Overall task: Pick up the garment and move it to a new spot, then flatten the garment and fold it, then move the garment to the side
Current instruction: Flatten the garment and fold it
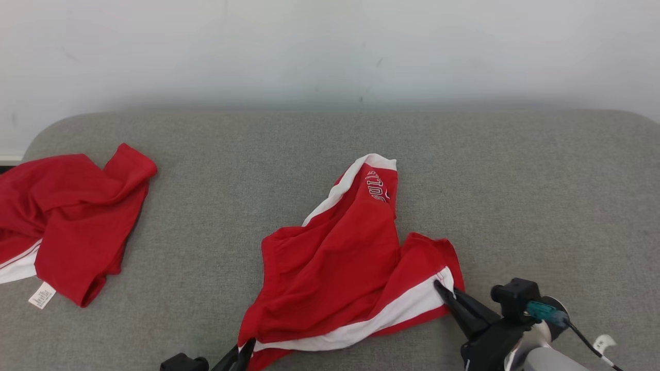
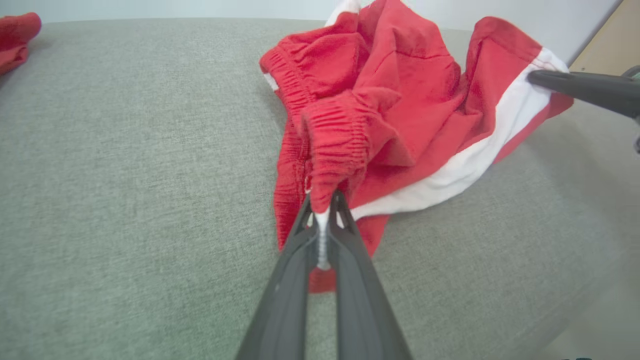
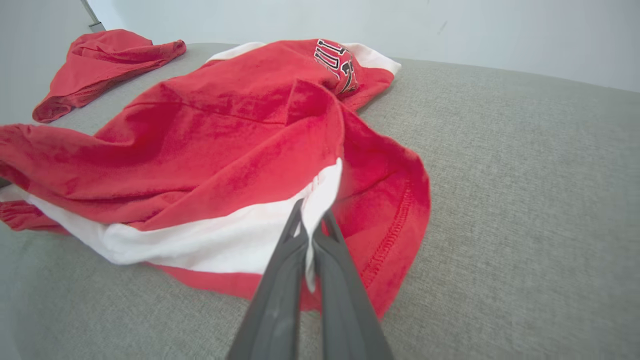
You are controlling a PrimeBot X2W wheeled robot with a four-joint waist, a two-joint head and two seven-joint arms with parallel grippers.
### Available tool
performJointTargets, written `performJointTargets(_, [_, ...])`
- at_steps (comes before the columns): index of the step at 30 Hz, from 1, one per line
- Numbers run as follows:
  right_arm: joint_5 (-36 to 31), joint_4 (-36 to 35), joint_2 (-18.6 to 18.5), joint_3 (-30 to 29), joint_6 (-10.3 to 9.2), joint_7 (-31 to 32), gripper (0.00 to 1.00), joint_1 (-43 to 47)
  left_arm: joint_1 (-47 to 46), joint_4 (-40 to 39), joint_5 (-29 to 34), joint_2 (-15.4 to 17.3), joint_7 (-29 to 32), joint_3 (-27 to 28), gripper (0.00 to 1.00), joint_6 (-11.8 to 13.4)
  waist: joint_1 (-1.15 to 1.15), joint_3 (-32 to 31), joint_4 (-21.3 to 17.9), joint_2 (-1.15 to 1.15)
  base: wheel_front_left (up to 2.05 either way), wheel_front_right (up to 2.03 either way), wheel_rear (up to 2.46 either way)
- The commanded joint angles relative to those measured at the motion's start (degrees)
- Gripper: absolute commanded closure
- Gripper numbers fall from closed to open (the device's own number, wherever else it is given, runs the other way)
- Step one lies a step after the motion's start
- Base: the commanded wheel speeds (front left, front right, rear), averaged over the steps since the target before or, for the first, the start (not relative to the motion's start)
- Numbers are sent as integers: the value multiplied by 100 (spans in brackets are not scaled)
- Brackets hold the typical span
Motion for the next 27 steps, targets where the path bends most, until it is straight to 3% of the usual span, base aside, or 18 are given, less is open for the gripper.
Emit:
performJointTargets(1, [6, -164, -65, -91, -14, -27, 100, 153, 78, -150, -10, 19, -19, 76, 100, 14, 0, -34, -21, -1, 0, 0, 0])
performJointTargets(5, [194, -602, -97, -300, -13, -28, 100, 245, 35, -552, 47, 75, -20, 233, 100, 15, 0, -39, -67, -1, 0, 0, 0])
performJointTargets(11, [390, -972, -267, -423, -13, -27, 100, -360, -858, -983, -113, 320, 146, 271, 100, 15, 0, 160, -184, -1, 0, 0, 0])
performJointTargets(19, [1010, -1093, -461, -769, -13, 366, 100, -2302, -3436, -1367, -777, 714, 898, 110, 100, 14, 0, 1271, -348, -1, 0, 0, 0])
performJointTargets(27, [1418, -704, -464, -1070, -13, 845, 100, -4751, -6343, -829, -1311, 702, 1313, -274, 100, 14, 0, 2515, -500, -1, 0, 0, 0])
